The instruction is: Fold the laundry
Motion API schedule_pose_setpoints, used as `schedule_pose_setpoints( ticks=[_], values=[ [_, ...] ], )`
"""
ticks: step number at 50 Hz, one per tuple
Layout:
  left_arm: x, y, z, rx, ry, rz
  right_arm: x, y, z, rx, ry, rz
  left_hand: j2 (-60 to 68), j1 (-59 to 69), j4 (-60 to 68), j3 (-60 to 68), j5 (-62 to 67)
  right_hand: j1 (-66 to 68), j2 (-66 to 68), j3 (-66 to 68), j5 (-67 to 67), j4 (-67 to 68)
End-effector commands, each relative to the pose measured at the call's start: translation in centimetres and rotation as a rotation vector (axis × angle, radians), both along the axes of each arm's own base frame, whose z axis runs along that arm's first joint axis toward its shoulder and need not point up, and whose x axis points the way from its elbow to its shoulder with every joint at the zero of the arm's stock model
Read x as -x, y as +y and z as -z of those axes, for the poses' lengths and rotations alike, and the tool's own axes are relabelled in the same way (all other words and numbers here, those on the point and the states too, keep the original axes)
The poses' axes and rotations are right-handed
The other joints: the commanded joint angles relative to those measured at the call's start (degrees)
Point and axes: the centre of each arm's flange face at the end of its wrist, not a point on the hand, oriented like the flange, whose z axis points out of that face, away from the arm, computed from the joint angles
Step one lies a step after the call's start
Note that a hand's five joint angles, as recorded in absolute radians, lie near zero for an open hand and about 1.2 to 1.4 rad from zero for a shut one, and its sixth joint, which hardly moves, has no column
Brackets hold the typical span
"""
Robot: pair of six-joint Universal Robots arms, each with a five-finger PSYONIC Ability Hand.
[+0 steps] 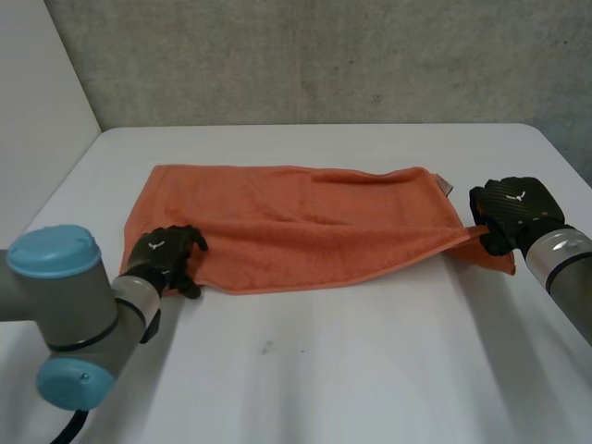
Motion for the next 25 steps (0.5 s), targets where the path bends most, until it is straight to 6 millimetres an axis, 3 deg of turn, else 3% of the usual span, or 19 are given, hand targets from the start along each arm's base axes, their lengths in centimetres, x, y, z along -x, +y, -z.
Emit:
schedule_pose_setpoints(
  ticks=[1, 14, 19, 25],
  values=[
    [0.7, -1.1, 1.1, 0.053, -0.063, 0.032, 0.0, 0.0, 0.2, -0.007, 0.001, 0.000, 7.2, 7.3, 7.2, 7.2, 7.1, 23.8, 12.4, 12.1, 13.0, 11.6],
    [0.3, -3.4, 0.5, 0.196, -0.109, -0.024, 0.1, -0.1, 0.1, -0.002, 0.006, 0.003, 20.2, 20.3, 20.1, 20.2, 20.1, 23.8, 12.4, 12.1, 13.0, 11.6],
    [-2.0, -4.4, -0.2, 0.204, -0.138, -0.114, 0.1, -0.2, 0.0, 0.005, 0.009, 0.007, 19.5, 19.6, 19.4, 19.5, 19.4, 23.8, 12.4, 12.1, 13.0, 11.6],
    [-3.3, -4.9, -0.3, 0.211, -0.186, -0.140, 0.1, -0.3, -0.1, 0.008, 0.009, 0.010, 19.5, 19.6, 19.4, 19.5, 19.4, 23.8, 12.4, 12.1, 13.0, 11.6]
  ],
)
